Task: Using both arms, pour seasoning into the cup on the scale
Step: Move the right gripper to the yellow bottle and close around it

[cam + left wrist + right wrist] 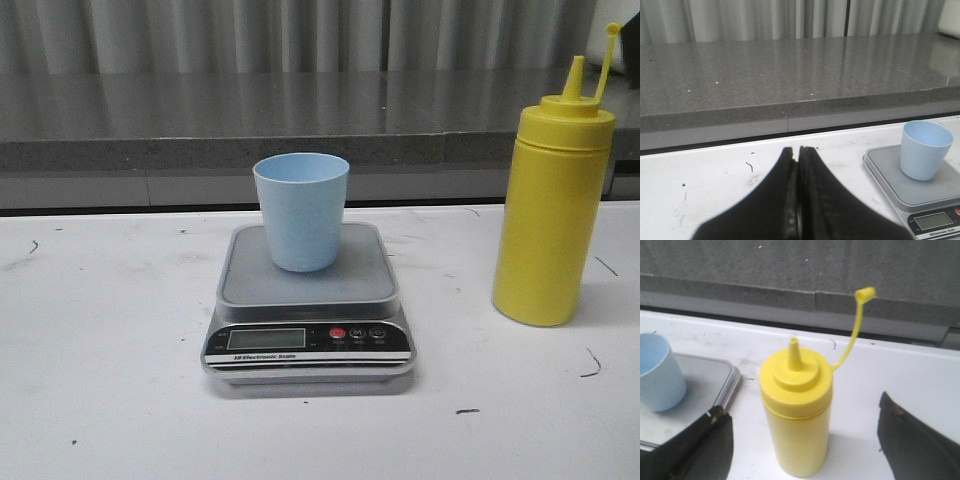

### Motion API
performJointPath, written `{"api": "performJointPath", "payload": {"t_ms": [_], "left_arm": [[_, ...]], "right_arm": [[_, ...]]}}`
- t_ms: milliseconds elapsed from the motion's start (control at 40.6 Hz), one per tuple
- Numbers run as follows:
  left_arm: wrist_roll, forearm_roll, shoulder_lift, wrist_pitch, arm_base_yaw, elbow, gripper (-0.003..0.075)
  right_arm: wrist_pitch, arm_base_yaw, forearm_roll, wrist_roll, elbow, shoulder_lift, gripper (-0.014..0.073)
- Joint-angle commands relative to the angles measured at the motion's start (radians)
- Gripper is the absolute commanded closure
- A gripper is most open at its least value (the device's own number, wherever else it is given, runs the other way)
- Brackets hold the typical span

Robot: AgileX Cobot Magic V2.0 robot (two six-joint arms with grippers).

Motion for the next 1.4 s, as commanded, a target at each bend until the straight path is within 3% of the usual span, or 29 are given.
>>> {"api": "performJointPath", "payload": {"t_ms": [0,320,985,1380], "left_arm": [[-0.009,-0.011,0.012,-0.086,0.004,-0.027,0.0740],[-0.009,-0.011,0.012,-0.086,0.004,-0.027,0.0740],[-0.009,-0.011,0.012,-0.086,0.004,-0.027,0.0740],[-0.009,-0.011,0.012,-0.086,0.004,-0.027,0.0740]], "right_arm": [[-0.182,0.051,0.008,-0.014,0.035,0.040,-0.0013],[-0.671,0.097,0.016,0.064,0.270,0.232,-0.0013],[-1.164,0.097,-0.072,0.225,0.269,0.743,-0.0013],[-1.273,0.096,-0.067,0.225,0.194,0.859,-0.0013]]}}
